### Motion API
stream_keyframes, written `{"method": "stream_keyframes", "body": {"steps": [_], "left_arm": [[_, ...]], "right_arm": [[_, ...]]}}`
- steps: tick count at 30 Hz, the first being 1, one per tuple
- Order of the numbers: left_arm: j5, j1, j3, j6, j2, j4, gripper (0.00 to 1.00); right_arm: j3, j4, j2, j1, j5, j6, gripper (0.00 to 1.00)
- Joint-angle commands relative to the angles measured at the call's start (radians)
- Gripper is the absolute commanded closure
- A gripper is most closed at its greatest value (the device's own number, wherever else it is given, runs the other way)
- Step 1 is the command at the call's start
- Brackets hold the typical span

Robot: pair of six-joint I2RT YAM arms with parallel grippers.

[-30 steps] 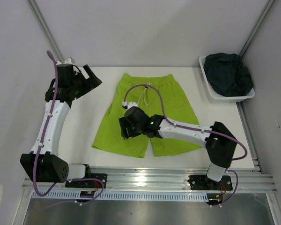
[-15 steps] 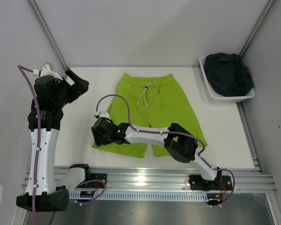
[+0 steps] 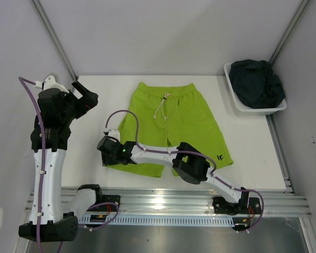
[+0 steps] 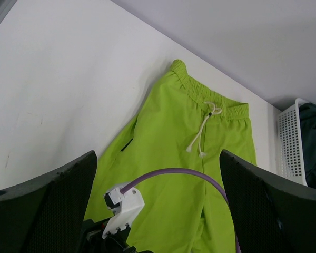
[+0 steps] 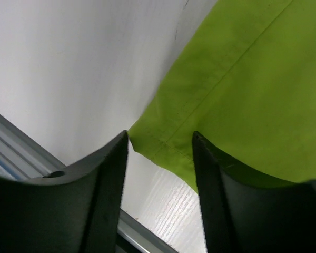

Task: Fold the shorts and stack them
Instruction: Flatten the shorts out

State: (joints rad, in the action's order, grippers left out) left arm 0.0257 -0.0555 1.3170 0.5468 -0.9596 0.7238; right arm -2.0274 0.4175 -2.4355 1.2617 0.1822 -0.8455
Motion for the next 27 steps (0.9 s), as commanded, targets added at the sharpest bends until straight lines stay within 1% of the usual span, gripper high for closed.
{"method": "stream_keyframes", "body": {"steps": [1, 2, 4, 5, 6, 7, 8, 9, 11, 12, 13, 14, 15, 16, 19, 21, 24, 25, 26, 27], "left_arm": [[-0.020, -0.010, -0.016, -0.030, 0.021, -0.003, 0.01], [-0.018, -0.010, -0.021, -0.031, 0.019, -0.003, 0.01], [-0.021, -0.010, -0.019, -0.041, 0.018, -0.004, 0.01], [-0.020, -0.010, -0.021, -0.044, 0.018, -0.003, 0.01], [-0.021, -0.010, -0.025, -0.045, 0.016, -0.003, 0.01], [-0.020, -0.010, -0.024, -0.047, 0.016, -0.004, 0.01], [-0.018, -0.010, -0.028, -0.047, 0.012, -0.007, 0.01], [-0.014, -0.010, -0.032, -0.047, 0.009, -0.007, 0.01], [-0.001, -0.010, -0.038, -0.047, 0.004, -0.015, 0.01], [0.005, -0.010, -0.048, -0.047, 0.002, -0.020, 0.01], [0.022, -0.010, -0.059, -0.044, 0.002, -0.026, 0.01], [0.034, -0.010, -0.067, -0.041, -0.001, -0.043, 0.01], [0.048, -0.010, -0.077, -0.036, -0.002, -0.050, 0.01], [0.077, -0.010, -0.093, -0.036, -0.004, -0.061, 0.01], [0.155, -0.009, -0.137, -0.024, -0.024, -0.121, 0.01], [0.186, -0.001, -0.166, -0.013, -0.050, -0.148, 0.01], [0.188, 0.039, -0.197, -0.008, -0.086, -0.185, 0.01], [0.180, 0.045, -0.206, -0.010, -0.120, -0.195, 0.01], [0.171, 0.087, -0.211, -0.011, -0.140, -0.199, 0.01], [0.171, 0.098, -0.214, -0.011, -0.158, -0.204, 0.01]], "right_arm": [[-0.106, 0.081, -0.051, 0.015, 0.040, -0.038, 0.50], [-0.119, 0.105, -0.062, 0.016, 0.039, -0.032, 0.52], [-0.120, 0.118, -0.060, 0.016, 0.039, -0.030, 0.65], [-0.094, 0.116, -0.050, 0.016, 0.043, -0.027, 0.85], [-0.074, 0.118, -0.019, 0.015, 0.051, -0.023, 0.94], [-0.051, 0.119, -0.001, 0.015, 0.062, -0.018, 1.00], [0.020, 0.113, 0.024, 0.015, 0.074, -0.007, 1.00], [0.069, 0.101, 0.086, 0.018, 0.077, -0.001, 1.00], [0.191, 0.037, 0.168, 0.019, 0.073, 0.008, 1.00], [0.316, 0.018, 0.209, 0.022, 0.072, 0.014, 1.00], [0.376, 0.000, 0.293, 0.027, 0.072, 0.019, 1.00], [0.427, -0.008, 0.332, 0.036, 0.082, 0.022, 1.00], [0.517, -0.005, 0.405, 0.042, 0.088, 0.025, 1.00], [0.557, -0.005, 0.441, 0.051, 0.095, 0.029, 1.00], [0.648, 0.049, 0.542, 0.090, 0.117, 0.048, 1.00], [0.665, 0.076, 0.572, 0.131, 0.114, 0.063, 1.00], [0.665, 0.107, 0.593, 0.200, 0.111, 0.059, 1.00], [0.662, 0.121, 0.593, 0.214, 0.111, 0.053, 1.00], [0.661, 0.130, 0.595, 0.231, 0.117, 0.045, 1.00], [0.661, 0.135, 0.596, 0.244, 0.123, 0.036, 1.00]]}}
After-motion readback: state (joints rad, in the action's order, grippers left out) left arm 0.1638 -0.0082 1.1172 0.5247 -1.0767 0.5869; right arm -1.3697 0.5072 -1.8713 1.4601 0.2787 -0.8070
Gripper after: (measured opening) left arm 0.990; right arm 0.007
